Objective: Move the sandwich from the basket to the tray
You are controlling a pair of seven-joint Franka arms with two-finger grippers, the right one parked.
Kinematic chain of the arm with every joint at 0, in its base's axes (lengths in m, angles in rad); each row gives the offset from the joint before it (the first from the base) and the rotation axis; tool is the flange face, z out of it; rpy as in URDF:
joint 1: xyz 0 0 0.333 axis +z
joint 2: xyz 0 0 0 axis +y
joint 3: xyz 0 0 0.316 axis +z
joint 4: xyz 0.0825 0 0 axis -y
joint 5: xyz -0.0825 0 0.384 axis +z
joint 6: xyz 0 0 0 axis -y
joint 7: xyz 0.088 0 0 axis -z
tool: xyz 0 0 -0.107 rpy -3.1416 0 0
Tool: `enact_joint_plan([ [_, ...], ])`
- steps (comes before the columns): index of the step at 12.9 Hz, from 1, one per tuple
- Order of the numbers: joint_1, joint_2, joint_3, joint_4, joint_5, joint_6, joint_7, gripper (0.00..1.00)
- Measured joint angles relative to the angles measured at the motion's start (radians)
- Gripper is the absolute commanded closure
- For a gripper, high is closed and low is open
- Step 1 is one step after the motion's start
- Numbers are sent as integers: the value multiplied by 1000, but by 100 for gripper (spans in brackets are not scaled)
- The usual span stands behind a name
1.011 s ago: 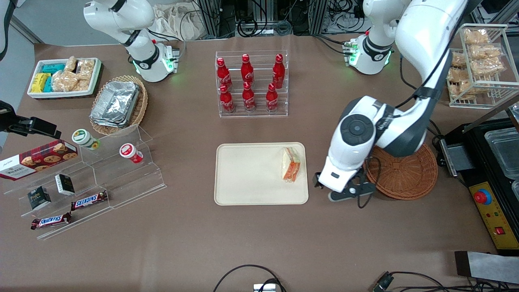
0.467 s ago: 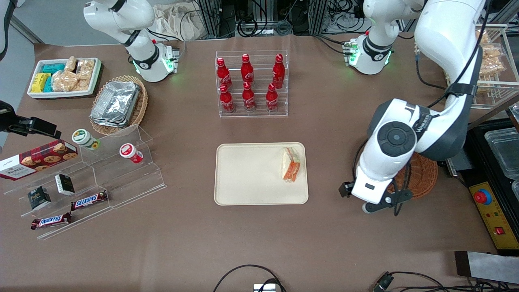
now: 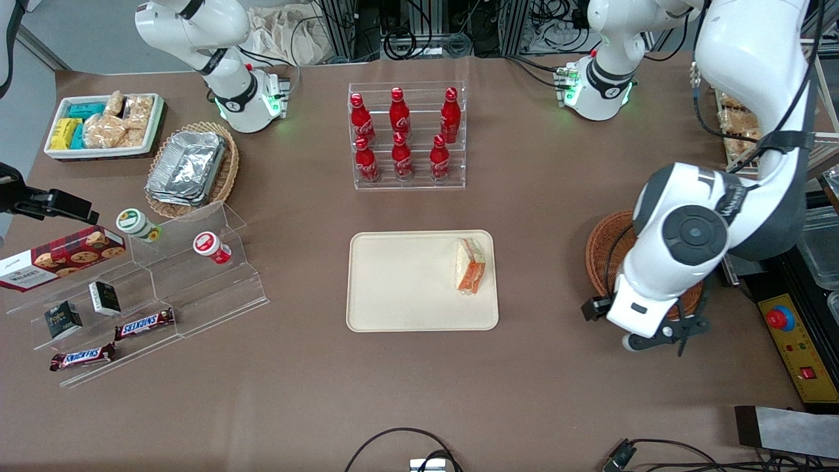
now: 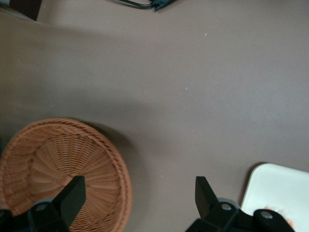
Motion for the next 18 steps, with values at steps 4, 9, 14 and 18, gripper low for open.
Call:
enact_joint_plan([
  [4,38,-89,71,1,-103,-56,202,0],
  [9,17,-195,228,-5,-214,-138,451,0],
  [14,-22,-318,379,-14,-266,-275,670,0],
  [18,-29,-401,390,-16,-270,-346,696,0],
])
